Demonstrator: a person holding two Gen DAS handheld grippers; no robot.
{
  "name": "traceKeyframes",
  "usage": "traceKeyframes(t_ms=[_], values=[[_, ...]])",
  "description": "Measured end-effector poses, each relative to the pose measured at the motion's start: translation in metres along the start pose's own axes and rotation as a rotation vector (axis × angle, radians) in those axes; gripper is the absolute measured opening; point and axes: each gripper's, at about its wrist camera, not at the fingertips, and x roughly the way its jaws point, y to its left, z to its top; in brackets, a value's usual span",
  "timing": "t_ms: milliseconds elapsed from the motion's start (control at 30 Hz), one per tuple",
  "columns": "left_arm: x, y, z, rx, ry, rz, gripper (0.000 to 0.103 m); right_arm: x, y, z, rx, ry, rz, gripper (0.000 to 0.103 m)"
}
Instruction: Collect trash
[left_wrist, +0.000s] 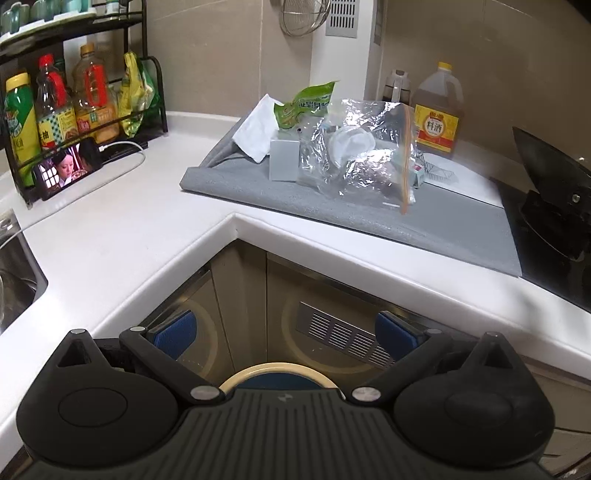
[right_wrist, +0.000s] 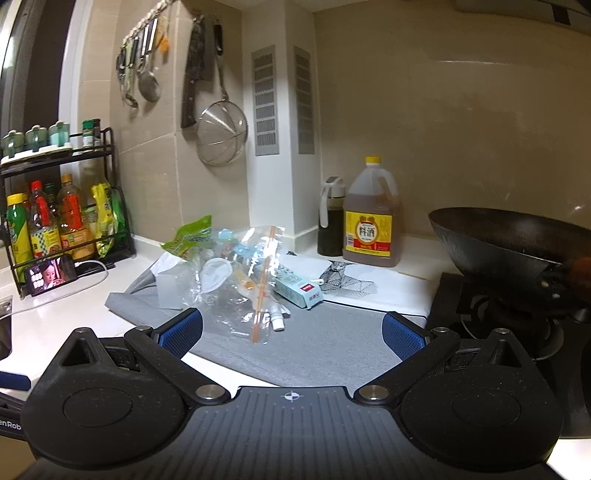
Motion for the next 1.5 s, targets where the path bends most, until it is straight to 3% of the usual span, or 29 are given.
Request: traceKeyframes(t_ms=[467,833,1500], values=[[-0.003,-0.002,0.0,0.018,-0.015,-0.007,0.103,0.001,0.014,-0.004,-0.053,0.01,0.011,0.103],[-0.001,-0.001,0.005,0.039,-0.026,0.01,0.103,0.016,0.016,-0.008,-0.058,0.063,-0.032,0.103],[0.01,-0.005,0.014,0.062,-0.016,0.033,0.103,0.033,0.007,-0.016,-0.019,0.102,0.013,0.103]])
